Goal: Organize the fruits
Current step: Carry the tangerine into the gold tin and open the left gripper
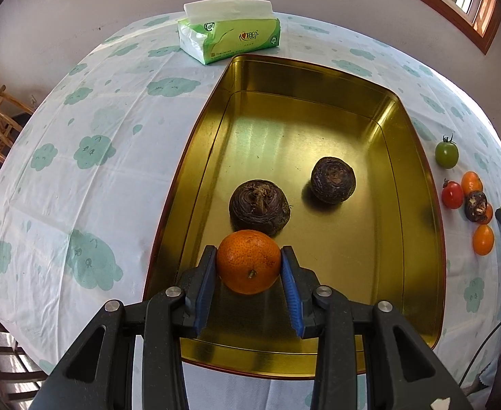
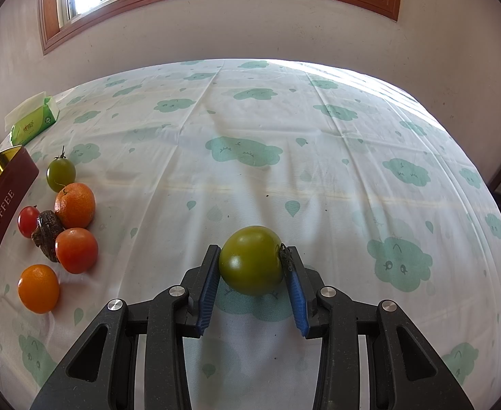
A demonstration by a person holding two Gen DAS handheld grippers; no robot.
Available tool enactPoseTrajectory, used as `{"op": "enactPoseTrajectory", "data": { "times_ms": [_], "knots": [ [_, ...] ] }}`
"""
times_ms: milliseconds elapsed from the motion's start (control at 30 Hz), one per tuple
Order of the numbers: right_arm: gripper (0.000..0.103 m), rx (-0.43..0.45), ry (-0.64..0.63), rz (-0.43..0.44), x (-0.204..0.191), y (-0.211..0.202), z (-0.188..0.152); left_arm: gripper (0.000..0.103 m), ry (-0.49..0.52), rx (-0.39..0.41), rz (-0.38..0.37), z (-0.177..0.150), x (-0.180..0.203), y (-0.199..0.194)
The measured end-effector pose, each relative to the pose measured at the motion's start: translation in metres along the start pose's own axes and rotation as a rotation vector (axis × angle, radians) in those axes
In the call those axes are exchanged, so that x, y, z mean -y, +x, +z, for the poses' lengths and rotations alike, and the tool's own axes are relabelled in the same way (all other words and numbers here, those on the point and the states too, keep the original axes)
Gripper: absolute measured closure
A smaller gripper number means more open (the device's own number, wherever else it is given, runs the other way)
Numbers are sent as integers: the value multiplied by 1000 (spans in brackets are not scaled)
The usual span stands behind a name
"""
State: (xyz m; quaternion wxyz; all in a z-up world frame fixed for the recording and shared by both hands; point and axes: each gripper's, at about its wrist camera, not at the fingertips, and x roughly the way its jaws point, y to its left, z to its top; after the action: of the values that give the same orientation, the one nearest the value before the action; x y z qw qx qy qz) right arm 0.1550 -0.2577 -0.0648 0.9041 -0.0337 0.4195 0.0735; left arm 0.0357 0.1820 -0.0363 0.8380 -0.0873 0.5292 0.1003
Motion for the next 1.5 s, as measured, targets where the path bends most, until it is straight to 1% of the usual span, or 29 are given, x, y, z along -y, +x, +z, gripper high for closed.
{"op": "enactPoseTrajectory", "data": {
  "times_ms": [600, 733, 900, 1033, 1167, 1300, 1433, 1500],
  "knots": [
    [64, 0, 0, -1, 0, 0, 0, 67, 12, -18, 20, 6, 2, 5],
    [64, 0, 0, -1, 0, 0, 0, 66, 10, -23, 15, 6, 1, 5],
    [64, 0, 0, -1, 0, 0, 0, 59, 3, -21, 8, 5, -1, 2],
    [64, 0, 1, -1, 0, 0, 0, 57, -4, -8, -11, 3, -2, -5],
    [64, 0, -1, -3, 0, 0, 1, 51, -1, 32, -26, 1, -3, -18],
    [65, 0, -5, -6, 1, 0, 0, 42, -5, 70, -26, -1, -4, -28],
    [66, 0, -4, -7, 0, 0, 0, 38, 1, 97, -23, -3, -3, -34],
    [66, -1, 0, -8, 0, 0, -1, 34, 2, 109, -20, -4, -3, -36]
  ]
}}
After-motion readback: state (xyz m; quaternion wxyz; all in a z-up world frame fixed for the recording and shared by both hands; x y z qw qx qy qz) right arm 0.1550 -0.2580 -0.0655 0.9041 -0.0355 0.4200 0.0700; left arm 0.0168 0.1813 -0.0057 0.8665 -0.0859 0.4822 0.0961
